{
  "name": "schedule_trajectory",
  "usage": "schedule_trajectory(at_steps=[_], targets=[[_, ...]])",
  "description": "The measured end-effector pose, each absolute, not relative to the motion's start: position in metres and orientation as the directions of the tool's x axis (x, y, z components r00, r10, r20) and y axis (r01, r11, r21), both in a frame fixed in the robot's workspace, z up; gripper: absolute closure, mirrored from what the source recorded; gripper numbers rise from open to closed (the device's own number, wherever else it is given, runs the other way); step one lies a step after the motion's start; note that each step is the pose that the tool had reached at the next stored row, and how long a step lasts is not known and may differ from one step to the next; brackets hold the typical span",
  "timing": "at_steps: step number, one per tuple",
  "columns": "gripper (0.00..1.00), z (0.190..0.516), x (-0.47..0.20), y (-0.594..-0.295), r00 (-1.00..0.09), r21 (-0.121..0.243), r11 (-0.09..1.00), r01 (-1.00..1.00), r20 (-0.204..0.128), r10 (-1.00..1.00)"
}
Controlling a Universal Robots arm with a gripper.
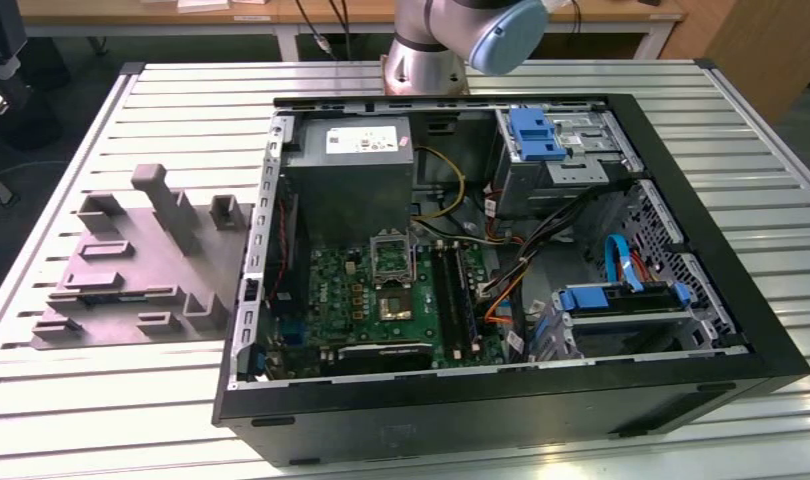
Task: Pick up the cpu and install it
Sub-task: 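Pick up the cpu and move it towards the insertion slot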
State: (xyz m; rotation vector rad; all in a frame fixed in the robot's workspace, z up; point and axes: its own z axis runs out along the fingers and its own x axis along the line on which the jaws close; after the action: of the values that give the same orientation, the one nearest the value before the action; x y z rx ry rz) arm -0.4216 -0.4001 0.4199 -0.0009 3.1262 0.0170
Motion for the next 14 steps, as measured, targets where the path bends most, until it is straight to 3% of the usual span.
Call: schedule_trajectory(at_steps=[14], targets=[[0.53, 0.4198, -0.4129, -0.4001, -1.000, 0.011, 1.000, -0.001, -0.015, -0.001]])
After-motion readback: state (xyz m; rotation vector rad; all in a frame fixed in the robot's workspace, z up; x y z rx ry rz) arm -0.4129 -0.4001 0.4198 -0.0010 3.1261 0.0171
